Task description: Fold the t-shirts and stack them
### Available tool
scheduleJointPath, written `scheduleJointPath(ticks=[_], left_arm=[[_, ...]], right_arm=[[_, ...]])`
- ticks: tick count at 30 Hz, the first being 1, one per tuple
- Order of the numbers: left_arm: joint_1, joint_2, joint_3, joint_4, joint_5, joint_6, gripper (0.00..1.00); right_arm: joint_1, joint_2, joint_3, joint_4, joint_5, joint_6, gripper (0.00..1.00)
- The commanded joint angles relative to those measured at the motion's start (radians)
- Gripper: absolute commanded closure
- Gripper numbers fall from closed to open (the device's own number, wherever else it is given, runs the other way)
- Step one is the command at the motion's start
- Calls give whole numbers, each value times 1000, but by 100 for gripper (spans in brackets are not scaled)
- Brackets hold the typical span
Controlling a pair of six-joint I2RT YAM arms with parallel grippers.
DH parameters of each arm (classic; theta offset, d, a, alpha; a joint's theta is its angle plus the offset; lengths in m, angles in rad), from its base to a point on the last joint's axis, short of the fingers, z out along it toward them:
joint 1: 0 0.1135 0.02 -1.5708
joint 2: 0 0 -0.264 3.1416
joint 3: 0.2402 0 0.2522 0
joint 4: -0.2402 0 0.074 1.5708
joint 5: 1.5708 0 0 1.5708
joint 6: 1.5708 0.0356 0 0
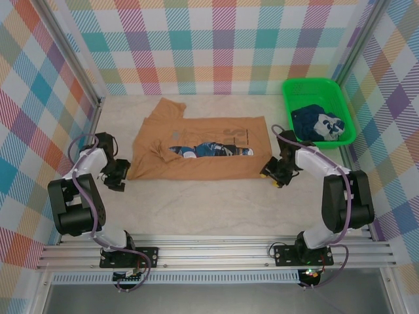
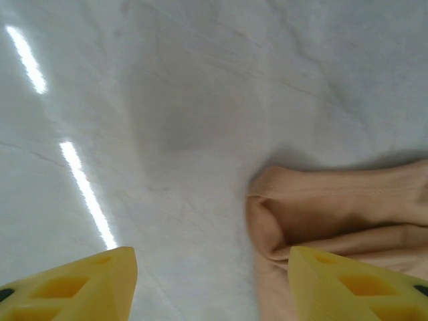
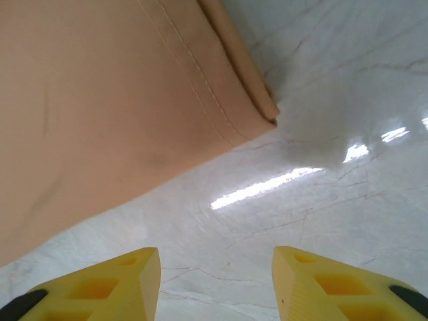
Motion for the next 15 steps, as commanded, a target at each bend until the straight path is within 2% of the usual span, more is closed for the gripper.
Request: scheduleJointPath(ticks=[1, 8, 15], left_arm=[[4, 27, -30, 101, 90, -140, 40], [2, 78, -56, 157, 135, -212, 53], [-2, 69, -71, 130, 119, -218, 73]], right_arm=[[-7, 31, -15, 75, -44, -4, 52], [-16, 104, 8, 89, -18, -16, 54], [-35, 156, 55, 62, 25, -38, 55]])
